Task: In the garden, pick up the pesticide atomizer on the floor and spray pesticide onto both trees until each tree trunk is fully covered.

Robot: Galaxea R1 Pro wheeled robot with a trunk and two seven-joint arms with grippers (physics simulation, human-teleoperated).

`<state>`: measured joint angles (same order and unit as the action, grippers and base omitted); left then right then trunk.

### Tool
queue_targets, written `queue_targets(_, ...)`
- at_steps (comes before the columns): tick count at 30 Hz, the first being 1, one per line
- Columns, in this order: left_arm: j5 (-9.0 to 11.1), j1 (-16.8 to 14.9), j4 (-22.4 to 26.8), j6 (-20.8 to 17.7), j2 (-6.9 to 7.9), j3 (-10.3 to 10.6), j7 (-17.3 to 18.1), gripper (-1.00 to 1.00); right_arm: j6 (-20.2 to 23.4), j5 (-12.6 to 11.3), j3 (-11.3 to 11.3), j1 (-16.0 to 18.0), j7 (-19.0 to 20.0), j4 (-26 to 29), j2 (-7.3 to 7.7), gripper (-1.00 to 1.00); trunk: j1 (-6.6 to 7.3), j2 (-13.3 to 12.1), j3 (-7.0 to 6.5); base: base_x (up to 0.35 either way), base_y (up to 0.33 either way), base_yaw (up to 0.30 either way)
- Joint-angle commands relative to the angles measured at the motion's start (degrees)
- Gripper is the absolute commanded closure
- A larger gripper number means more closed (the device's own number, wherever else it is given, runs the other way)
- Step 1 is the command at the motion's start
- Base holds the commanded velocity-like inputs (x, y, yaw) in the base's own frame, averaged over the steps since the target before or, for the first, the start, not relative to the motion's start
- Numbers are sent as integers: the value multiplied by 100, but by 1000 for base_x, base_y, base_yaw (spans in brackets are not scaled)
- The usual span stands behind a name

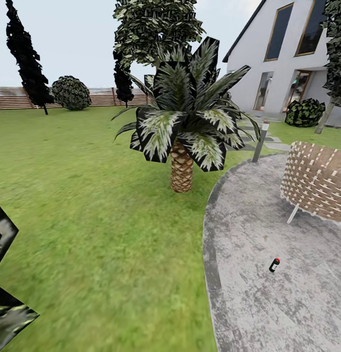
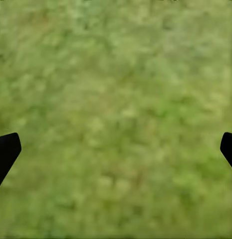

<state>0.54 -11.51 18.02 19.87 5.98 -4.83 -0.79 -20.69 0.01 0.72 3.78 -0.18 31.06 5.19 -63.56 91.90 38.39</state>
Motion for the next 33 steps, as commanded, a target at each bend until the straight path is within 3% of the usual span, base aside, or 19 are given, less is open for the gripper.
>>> queue_targets(1, -1, 0, 0, 0, 0, 0, 0, -100, -2, -1, -1, 0, 0, 0, 0, -100, 0, 0, 0, 178, 15, 0)
queue_targets(12, -2, 0, 0, -1, 0, 0, 0, -100, 1, -1, 6, 0, 0, -3, 0, -100, 0, 0, -4, 309, 78, -14)
queue_targets(33, 0, 0, 0, -1, 0, 0, 0, -100, 1, -11, 0, 0, 0, 4, 0, -100, 0, 0, -92, 331, 89, -175)
